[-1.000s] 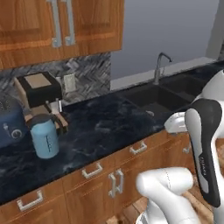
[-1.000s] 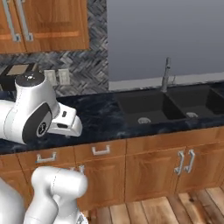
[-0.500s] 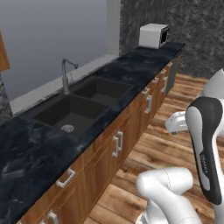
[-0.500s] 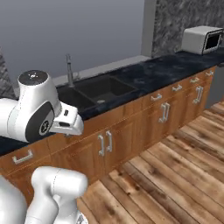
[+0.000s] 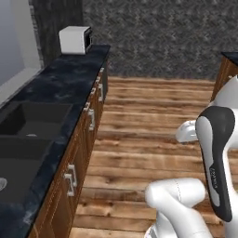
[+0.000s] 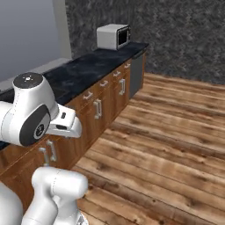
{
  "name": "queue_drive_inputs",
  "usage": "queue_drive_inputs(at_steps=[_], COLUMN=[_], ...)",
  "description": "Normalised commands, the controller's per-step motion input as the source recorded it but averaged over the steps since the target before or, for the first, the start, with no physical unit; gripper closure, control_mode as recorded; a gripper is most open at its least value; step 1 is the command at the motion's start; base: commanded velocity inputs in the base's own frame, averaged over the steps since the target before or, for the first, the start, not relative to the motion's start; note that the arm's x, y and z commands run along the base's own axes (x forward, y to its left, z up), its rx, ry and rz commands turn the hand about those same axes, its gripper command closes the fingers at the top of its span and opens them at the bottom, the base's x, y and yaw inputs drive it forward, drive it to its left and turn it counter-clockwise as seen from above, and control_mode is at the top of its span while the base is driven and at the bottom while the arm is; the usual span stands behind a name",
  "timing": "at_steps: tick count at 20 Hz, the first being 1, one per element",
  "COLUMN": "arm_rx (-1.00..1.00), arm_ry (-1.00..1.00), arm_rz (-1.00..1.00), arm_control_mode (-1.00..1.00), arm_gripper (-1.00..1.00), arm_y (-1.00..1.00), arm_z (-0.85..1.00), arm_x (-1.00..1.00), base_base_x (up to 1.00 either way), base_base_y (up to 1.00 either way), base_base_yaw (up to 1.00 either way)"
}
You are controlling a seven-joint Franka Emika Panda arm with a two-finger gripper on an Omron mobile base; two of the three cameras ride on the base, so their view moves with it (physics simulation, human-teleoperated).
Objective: Navigate to the dishwasher.
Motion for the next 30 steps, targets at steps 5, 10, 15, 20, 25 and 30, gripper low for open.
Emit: queue_drive_inputs(at_steps=[5, 10, 15, 20, 25, 30], arm_rx=[0.0, 0.0, 0.0, 0.0, 0.0, 0.0], arm_ry=[0.0, 0.0, 0.0, 0.0, 0.0, 0.0], arm_rz=[0.0, 0.0, 0.0, 0.0, 0.0, 0.0], arm_control_mode=[1.0, 1.0, 1.0, 1.0, 1.0, 1.0], arm_gripper=[-1.0, -1.0, -1.0, -1.0, -1.0, -1.0], arm_y=[0.0, 0.0, 0.0, 0.0, 0.0, 0.0], arm_z=[0.0, 0.0, 0.0, 0.0, 0.0, 0.0], arm_x=[0.0, 0.0, 0.0, 0.0, 0.0, 0.0], base_base_x=[1.0, 1.0, 1.0, 1.0, 1.0, 1.0], base_base_y=[-0.06, 0.0, 0.0, -0.09, -0.46, -0.64], base_base_yaw=[-0.4, -0.2, -0.1, 0.0, 0.07, 0.28])
